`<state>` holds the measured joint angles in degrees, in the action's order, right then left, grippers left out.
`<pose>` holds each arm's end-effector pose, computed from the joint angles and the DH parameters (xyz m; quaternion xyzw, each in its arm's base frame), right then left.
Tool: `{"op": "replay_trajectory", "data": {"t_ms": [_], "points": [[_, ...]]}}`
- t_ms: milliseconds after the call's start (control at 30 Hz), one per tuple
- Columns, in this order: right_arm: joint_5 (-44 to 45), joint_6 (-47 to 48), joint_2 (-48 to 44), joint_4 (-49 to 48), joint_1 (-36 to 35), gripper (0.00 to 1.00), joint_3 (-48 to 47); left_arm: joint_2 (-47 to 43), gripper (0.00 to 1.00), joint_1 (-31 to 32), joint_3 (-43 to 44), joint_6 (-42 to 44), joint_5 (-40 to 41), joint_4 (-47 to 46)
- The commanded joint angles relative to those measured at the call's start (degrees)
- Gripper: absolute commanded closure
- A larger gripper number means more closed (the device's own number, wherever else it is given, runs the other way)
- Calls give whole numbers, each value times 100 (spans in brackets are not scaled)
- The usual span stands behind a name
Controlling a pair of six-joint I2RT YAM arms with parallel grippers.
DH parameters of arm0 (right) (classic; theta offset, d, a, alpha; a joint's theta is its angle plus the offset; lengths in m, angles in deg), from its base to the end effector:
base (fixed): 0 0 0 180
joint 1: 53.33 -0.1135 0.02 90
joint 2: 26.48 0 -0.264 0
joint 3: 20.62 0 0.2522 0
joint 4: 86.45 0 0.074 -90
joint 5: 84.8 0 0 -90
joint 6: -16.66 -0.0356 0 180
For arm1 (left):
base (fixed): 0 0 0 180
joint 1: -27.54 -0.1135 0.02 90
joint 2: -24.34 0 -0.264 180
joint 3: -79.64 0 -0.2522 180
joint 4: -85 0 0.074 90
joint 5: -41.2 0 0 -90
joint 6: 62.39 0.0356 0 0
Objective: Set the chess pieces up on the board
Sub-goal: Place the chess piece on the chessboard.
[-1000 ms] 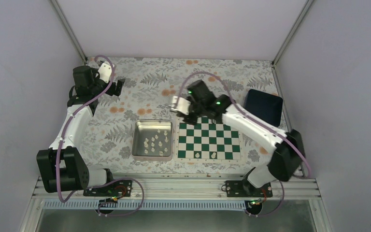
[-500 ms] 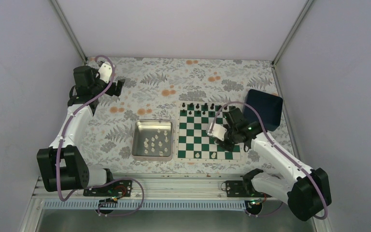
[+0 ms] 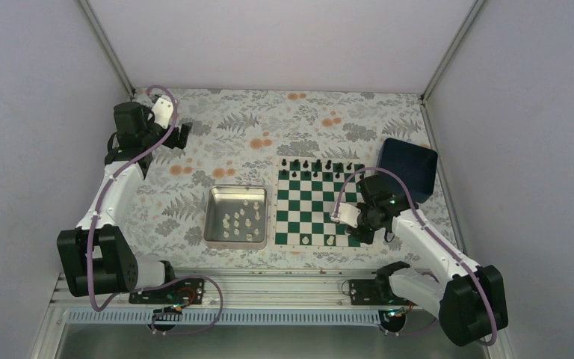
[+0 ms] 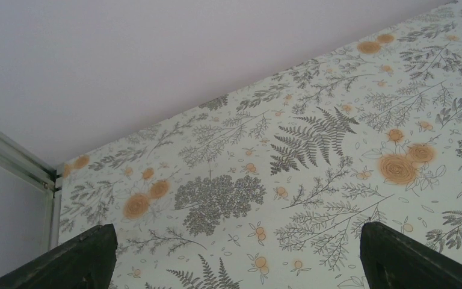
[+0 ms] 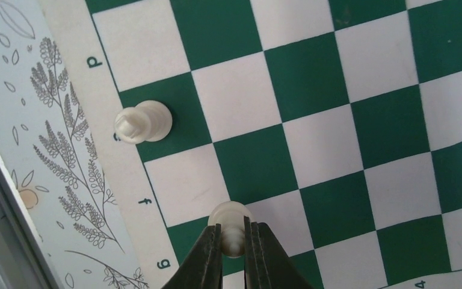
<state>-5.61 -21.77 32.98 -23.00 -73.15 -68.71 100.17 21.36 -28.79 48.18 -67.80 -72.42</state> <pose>0.1498 0.0611 0.1860 -0.5859 0.7942 0.0538 0.1520 0.3024 0.0211 0.3021 0.1910 0.8228 -0.0173 0.5350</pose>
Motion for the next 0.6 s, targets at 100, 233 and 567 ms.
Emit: {"op": "replay_trajectory", "data": {"t_ms": [100, 233, 567], "points": [[-388, 590, 190, 292, 48, 96, -41, 58, 0, -24, 87, 87, 117, 12], [-518, 746, 347, 361, 47, 96, -55, 63, 0, -25, 84, 93, 155, 14], [-830, 700, 658, 190, 40, 96, -78, 93, 0, -24, 91, 113, 212, 6]]}}
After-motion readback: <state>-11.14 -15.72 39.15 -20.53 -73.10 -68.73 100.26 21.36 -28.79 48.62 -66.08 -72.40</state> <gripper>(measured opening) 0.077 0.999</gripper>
